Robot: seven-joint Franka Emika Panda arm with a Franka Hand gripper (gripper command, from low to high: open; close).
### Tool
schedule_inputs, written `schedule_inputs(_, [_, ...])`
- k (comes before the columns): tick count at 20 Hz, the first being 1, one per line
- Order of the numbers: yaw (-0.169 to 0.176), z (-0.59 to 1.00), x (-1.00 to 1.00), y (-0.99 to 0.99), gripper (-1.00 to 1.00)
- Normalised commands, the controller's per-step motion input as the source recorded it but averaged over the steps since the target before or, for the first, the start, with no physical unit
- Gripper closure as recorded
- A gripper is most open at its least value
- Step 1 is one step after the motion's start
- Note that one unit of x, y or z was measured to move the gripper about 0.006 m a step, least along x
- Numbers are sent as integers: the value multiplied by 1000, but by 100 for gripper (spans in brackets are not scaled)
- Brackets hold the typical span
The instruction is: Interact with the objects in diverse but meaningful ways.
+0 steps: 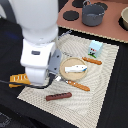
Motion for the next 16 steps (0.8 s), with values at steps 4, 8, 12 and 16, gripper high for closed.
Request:
schedule_inputs(4, [35,-379,-963,-85,-100])
schedule_inputs(8, [50,-436,-895,-57,-100])
schedule_inputs(12, [55,-461,-799,-14,-100])
schedule_inputs(16, [59,-428,-568,0,-100])
